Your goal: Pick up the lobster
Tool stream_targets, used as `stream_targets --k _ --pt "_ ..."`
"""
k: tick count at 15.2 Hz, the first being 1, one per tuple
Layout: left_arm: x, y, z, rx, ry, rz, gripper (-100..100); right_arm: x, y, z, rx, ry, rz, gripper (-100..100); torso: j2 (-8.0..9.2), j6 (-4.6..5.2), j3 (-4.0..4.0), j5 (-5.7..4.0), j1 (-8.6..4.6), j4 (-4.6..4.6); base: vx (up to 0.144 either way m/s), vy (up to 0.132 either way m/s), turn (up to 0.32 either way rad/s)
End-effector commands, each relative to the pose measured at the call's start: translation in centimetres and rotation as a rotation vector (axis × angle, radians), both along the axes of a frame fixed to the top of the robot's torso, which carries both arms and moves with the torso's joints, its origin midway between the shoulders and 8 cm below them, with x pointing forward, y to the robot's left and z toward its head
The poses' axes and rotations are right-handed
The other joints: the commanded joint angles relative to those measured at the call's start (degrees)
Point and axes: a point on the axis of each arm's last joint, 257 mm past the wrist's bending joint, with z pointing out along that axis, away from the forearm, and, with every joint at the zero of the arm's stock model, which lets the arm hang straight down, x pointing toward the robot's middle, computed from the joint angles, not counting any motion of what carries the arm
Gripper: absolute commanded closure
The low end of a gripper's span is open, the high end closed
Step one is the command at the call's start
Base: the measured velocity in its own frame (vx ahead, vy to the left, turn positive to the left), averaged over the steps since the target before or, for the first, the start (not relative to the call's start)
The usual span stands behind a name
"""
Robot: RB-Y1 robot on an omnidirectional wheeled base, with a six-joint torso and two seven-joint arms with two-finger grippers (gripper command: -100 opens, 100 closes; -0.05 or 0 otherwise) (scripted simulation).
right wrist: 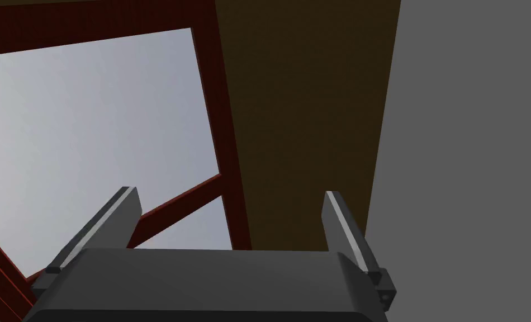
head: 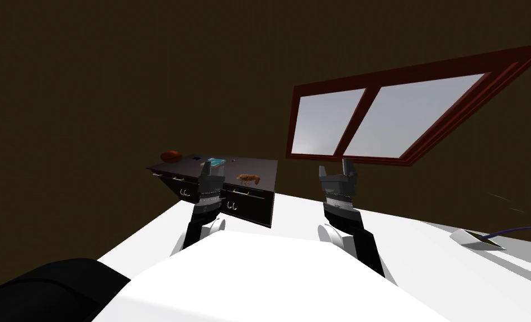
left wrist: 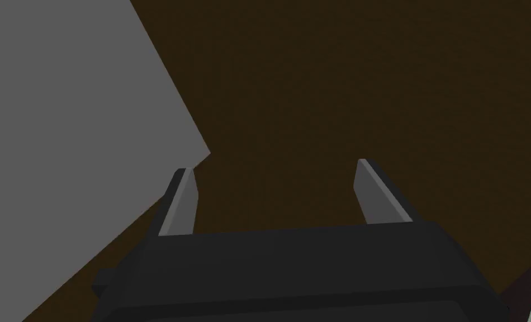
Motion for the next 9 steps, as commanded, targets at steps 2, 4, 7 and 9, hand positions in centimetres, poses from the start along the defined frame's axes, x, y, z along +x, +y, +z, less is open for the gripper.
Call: stream_targets --k 2,4,7,9 --pt "0.3 -0.6 -0.4 0.048 0.018 -0.028 -100 0.0 0.0 0.0 0.0 0.0 0.0 0 0.02 0.0 0.01 0.0 0.02 0.0 -0.019 0.005 -0.023" --pt "0.5 -0.9 -0.7 0.068 0.028 -0.04 -100 0.0 0.0 0.0 0.0 0.0 0.0 0 0.12 0.0 0.06 0.01 0.05 0.02 -0.041 0.01 -0.025" --pt "1.3 -1.2 -1.8 0.114 0.061 -0.07 -100 0.0 0.0 0.0 0.0 0.0 0.0 0 0.24 0.01 0.13 0.02 0.08 0.05 -0.065 0.016 -0.06" --pt "1.9 -1.2 -2.8 0.132 0.085 -0.083 -100 0.0 0.0 0.0 0.0 0.0 0.0 0 0.35 0.01 0.19 0.04 0.18 0.07 -0.101 0.043 -0.081"
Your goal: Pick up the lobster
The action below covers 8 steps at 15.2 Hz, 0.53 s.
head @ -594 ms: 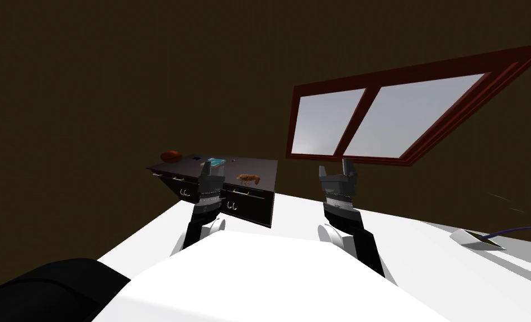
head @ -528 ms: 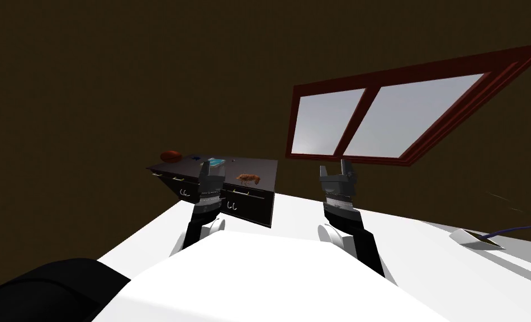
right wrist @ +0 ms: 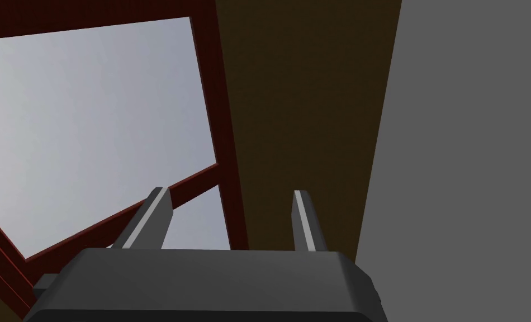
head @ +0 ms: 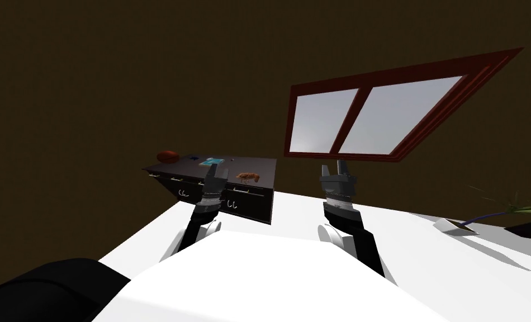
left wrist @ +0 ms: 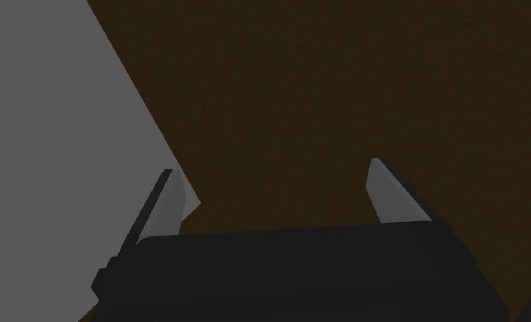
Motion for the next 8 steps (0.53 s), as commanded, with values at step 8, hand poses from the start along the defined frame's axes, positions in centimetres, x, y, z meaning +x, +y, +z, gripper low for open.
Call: stream_targets --k 8 --pt "3.4 1.4 -5.3 0.007 0.115 -0.028 -100 0.0 0.0 0.0 0.0 0.0 0.0 0 0.02 -0.01 0.02 -0.01 -0.05 0.02 -0.106 0.029 -0.085"
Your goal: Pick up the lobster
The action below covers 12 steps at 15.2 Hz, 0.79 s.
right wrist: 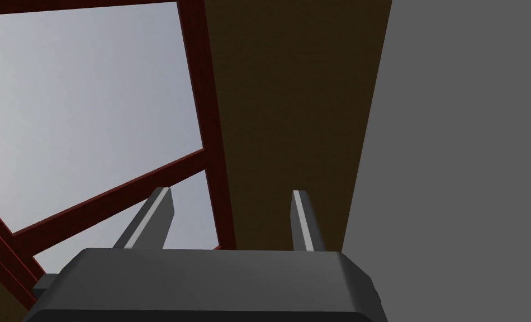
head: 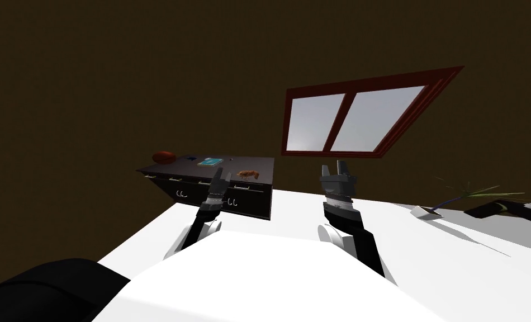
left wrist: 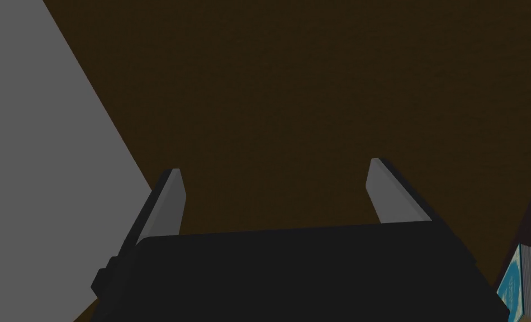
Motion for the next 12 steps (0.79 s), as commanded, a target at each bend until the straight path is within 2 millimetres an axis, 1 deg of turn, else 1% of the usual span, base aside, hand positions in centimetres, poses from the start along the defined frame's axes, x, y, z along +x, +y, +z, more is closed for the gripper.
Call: stream_targets --k 1,2,3,5,6,8,9,11,12 --pt "0.6 0.4 -0.7 -0.005 0.014 -0.001 -100 0.0 0.0 0.0 0.0 0.0 0.0 0 0.0 0.0 0.0 0.0 0.0 0.0 -0.052 0.006 -0.035" --pt "1.0 0.7 -1.5 -0.013 0.03 -0.003 -100 0.0 0.0 0.0 0.0 0.0 0.0 0 -0.07 0.0 -0.04 -0.01 -0.02 -0.01 -0.042 0.004 -0.054" --pt "1.0 0.7 -1.5 -0.013 0.03 -0.003 -100 0.0 0.0 0.0 0.0 0.0 0.0 0 -0.13 0.01 -0.08 -0.01 -0.05 -0.03 -0.033 0.002 -0.046" --pt "2.0 1.1 -3.1 -0.032 0.06 -0.007 -100 0.0 0.0 0.0 0.0 0.0 0.0 0 -0.22 0.0 -0.13 -0.01 -0.06 -0.05 -0.03 0.002 -0.051" --pt "2.0 1.2 -3.2 -0.032 0.062 -0.007 -100 0.0 0.0 0.0 0.0 0.0 0.0 0 -0.24 0.0 -0.14 -0.01 -0.06 -0.06 -0.027 0.004 -0.048" --pt "2.9 1.5 -4.9 -0.056 0.093 -0.012 -100 0.0 0.0 0.0 0.0 0.0 0.0 0 -0.27 0.0 -0.16 -0.01 -0.05 -0.06 -0.02 0.003 -0.049" --pt "2.9 1.6 -5.1 -0.056 0.096 -0.011 -100 0.0 0.0 0.0 0.0 0.0 0.0 0 -0.3 0.01 -0.17 -0.01 -0.06 -0.07 -0.011 0.0 -0.032" --pt "3.8 1.8 -6.7 -0.083 0.125 -0.018 -100 0.0 0.0 0.0 0.0 0.0 0.0 0 -0.36 0.0 -0.21 -0.02 -0.08 -0.08 0.004 -0.005 -0.025" --pt "3.9 1.9 -6.9 -0.084 0.129 -0.017 -100 0.0 0.0 0.0 0.0 0.0 0.0 0 -0.4 0.0 -0.23 -0.02 -0.09 -0.09 0.017 -0.007 -0.02"
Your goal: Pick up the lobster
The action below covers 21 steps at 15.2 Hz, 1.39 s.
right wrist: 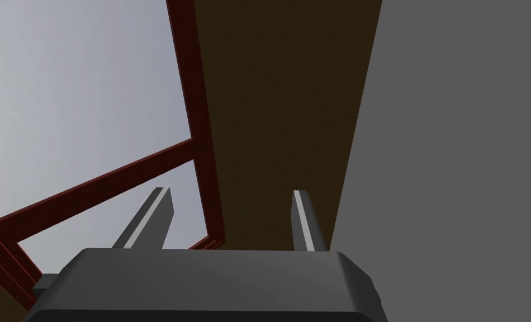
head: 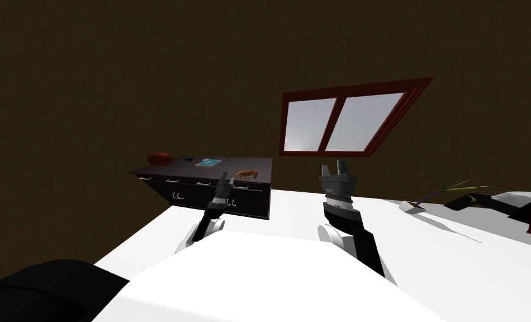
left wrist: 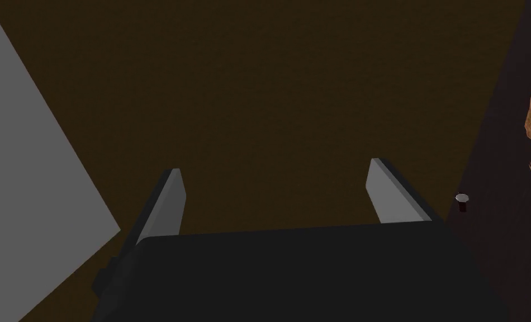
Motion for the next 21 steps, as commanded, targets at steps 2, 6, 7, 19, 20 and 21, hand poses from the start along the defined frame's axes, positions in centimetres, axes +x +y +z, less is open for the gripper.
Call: stream_targets --k 2,6,7,19,20,21 --pt "1.2 0.2 -2.1 -0.038 0.037 -0.009 -100 0.0 0.0 0.0 0.0 0.0 0.0 0 -0.05 0.0 -0.03 0.0 -0.01 -0.01 0.04 -0.01 -0.011" --pt "2.0 0.2 -4.3 -0.071 0.076 -0.015 -100 0.0 0.0 0.0 0.0 0.0 0.0 0 -0.25 0.0 -0.14 0.0 -0.02 -0.05 0.063 -0.01 0.003" --pt "2.4 0.1 -5.3 -0.088 0.093 -0.019 -100 0.0 0.0 0.0 0.0 0.0 0.0 0 -0.26 0.0 -0.15 -0.01 -0.03 -0.06 0.068 -0.015 0.011" --pt "4.8 -2.6 -13.1 -0.274 0.226 -0.044 -100 0.0 0.0 0.0 0.0 0.0 0.0 0 -0.57 0.0 -0.33 -0.02 -0.1 -0.13 0.123 -0.022 0.032" --pt "4.9 -3.1 -13.9 -0.3 0.239 -0.044 -100 0.0 0.0 0.0 0.0 0.0 0.0 0 -0.55 0.0 -0.32 -0.02 -0.09 -0.12 0.128 -0.008 0.033" --pt "5.0 -3.6 -14.6 -0.327 0.251 -0.043 -100 0.0 0.0 0.0 0.0 0.0 0.0 0 -0.55 0.0 -0.32 -0.01 -0.06 -0.12 0.137 -0.001 0.036"
